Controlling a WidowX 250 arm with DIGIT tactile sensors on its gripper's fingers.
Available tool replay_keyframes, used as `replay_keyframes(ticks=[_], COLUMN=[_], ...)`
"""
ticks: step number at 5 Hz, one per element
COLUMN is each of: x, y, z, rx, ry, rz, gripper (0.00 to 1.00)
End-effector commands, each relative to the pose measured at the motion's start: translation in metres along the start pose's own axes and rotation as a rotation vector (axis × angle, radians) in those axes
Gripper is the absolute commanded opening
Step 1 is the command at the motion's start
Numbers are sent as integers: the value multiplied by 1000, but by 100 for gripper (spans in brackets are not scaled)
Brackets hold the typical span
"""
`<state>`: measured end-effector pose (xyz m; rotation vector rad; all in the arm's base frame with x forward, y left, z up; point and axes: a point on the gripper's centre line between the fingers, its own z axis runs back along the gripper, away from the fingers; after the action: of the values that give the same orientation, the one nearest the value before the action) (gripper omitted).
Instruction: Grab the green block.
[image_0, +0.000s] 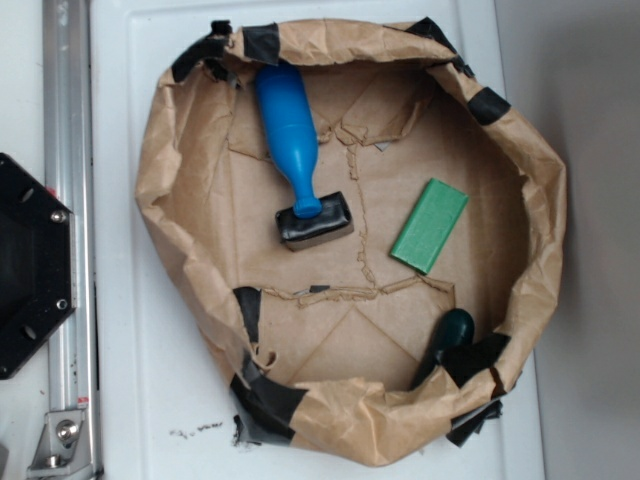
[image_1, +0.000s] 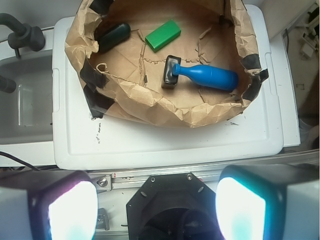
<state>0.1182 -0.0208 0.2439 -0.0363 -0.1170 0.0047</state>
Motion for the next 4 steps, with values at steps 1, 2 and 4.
replay_keyframes(ticks=[1,2,4], x=[0,34,98], y=[0,7,12], z=[0,-45,-95], rx=[0,-25,-36], ry=[0,-62,-174], rz=[0,94,439], gripper=[100,100,100])
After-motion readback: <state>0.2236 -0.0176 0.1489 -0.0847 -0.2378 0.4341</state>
